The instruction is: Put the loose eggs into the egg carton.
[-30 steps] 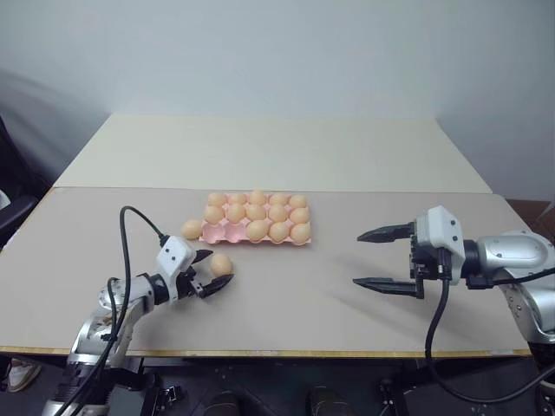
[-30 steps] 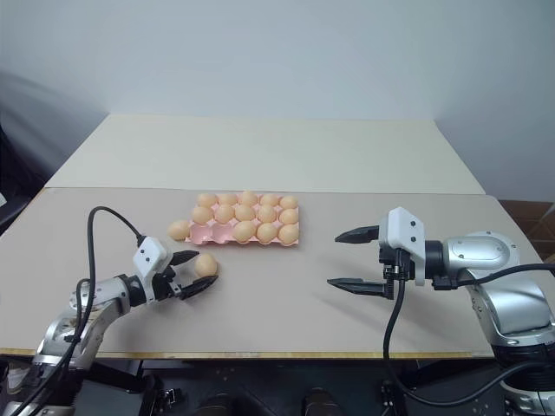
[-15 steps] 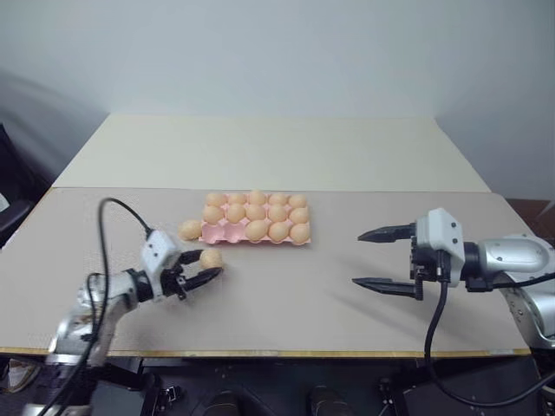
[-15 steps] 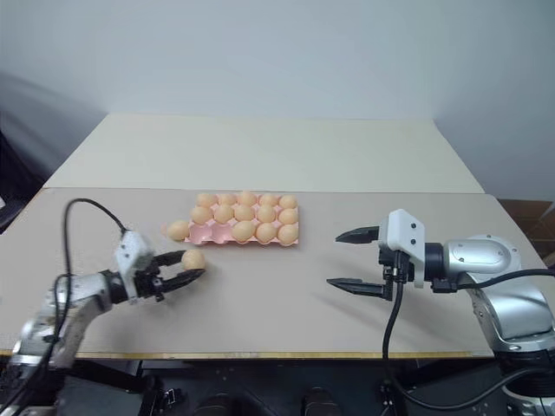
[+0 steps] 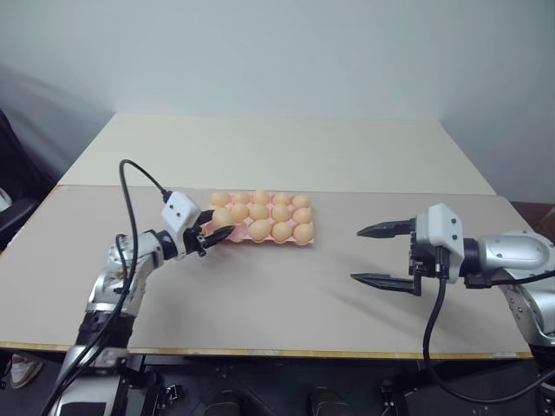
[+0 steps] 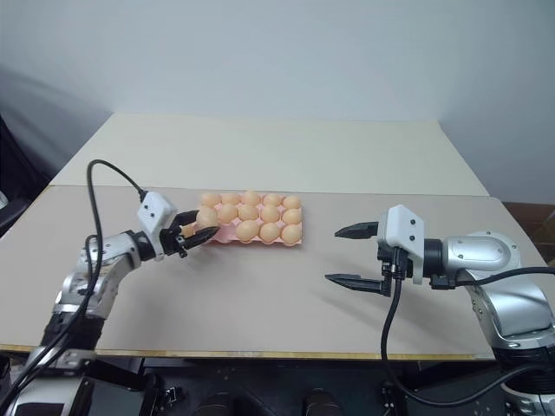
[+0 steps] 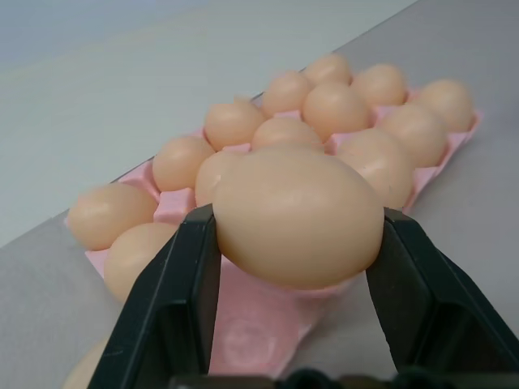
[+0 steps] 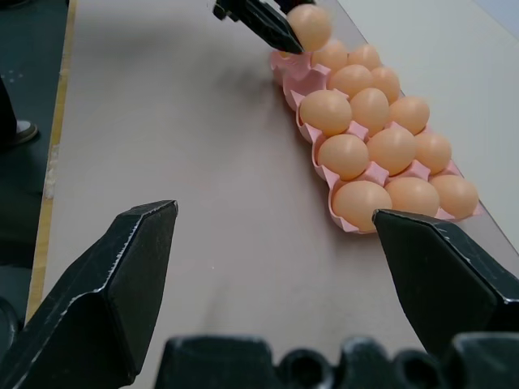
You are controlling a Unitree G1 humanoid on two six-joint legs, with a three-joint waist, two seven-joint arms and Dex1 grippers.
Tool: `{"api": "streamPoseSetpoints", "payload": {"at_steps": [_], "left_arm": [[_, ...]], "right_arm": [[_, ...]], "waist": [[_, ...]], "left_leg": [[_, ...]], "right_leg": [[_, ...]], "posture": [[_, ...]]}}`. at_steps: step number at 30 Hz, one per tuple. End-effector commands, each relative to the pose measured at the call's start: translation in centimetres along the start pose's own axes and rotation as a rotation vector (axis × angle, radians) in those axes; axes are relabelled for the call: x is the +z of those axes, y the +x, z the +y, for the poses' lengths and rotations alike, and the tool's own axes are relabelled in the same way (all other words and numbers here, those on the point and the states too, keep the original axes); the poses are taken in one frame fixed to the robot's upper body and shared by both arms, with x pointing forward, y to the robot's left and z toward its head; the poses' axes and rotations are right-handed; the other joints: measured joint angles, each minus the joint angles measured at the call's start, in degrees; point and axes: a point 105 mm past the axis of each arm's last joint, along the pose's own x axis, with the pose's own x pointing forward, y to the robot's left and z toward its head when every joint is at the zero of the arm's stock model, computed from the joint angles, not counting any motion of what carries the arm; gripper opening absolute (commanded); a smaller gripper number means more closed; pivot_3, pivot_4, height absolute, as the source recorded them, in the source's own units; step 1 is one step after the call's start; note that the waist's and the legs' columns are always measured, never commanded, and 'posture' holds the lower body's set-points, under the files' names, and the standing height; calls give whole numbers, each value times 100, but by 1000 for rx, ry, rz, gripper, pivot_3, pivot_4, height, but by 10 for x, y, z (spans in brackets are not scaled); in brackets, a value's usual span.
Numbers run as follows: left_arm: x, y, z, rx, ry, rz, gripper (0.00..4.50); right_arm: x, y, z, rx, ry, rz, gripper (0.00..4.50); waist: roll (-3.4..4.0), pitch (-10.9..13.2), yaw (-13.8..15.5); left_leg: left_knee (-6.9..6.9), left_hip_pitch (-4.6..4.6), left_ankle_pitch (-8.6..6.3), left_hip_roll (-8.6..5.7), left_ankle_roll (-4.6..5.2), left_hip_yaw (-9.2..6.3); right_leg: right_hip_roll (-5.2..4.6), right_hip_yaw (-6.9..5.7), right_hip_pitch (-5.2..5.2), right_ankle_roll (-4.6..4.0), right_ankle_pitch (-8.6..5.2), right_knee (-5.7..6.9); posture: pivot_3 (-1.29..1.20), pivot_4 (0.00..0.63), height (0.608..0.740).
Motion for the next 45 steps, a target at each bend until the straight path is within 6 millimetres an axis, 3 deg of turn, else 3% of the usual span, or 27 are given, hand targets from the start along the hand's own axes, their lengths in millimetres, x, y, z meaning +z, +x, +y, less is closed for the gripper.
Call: {"api": "streamPoseSetpoints", "payload": {"at_steps": [1,4,11,15,20,22,29,38,43,45], "left_arm": [[10,5,5,4,43,-27,3636],[17,6,2,-31,43,-61,4481],[37,-12,2,-67,49,-141,4481],[46,-43,13,-53,85,-144,4481],[42,-96,25,0,135,-55,4481],[41,-126,20,-13,119,-30,4481],[36,-188,8,-28,53,77,4481],[30,-186,2,22,27,65,4481],[14,-173,25,135,63,147,4481],[5,-158,38,182,50,178,4481]], "right_arm": [[13,-4,0,-21,-47,-31,4500],[13,-6,2,-34,-41,-30,4500],[12,-6,2,-47,-35,-33,4500],[11,-6,2,-48,-33,-35,4500],[9,-7,2,-40,-31,-34,4500],[8,-6,1,-42,-31,-34,4500],[5,-7,-2,-50,-26,-38,4500],[7,-2,-3,-45,-20,-57,4500],[7,-2,-6,-51,-24,-58,4500],[7,-1,-6,-51,-26,-61,4500]], "waist": [[0,0,-13],[0,0,-29],[0,0,-43],[0,0,-91],[1,1,-104],[1,1,-99],[0,3,-43],[0,3,-50],[0,3,-42],[0,3,-20]], "left_leg": [[0,-1,0,0,0,0],[0,-2,0,0,0,0],[5,-2,0,0,0,-2],[4,-2,0,1,0,-2],[4,2,0,3,0,-1],[4,1,0,3,0,1],[2,5,-1,9,0,5],[0,6,-1,9,0,6],[-1,12,-1,7,0,6],[-1,12,-1,7,0,6]], "right_leg": [[0,0,0,0,0,0],[0,0,0,0,0,0],[0,-1,1,1,0,4],[1,3,-4,1,0,6],[0,3,-2,1,0,7],[0,2,-3,2,-1,6],[-1,-2,-4,0,-2,6],[0,-1,-5,-1,-2,5],[0,1,0,-2,0,8],[1,0,0,-3,0,9]], "posture": [[0,150,740],[0,150,740],[0,150,740],[0,150,740],[0,150,740],[0,150,740],[0,150,740],[0,150,740],[0,150,740],[0,150,740]]}}
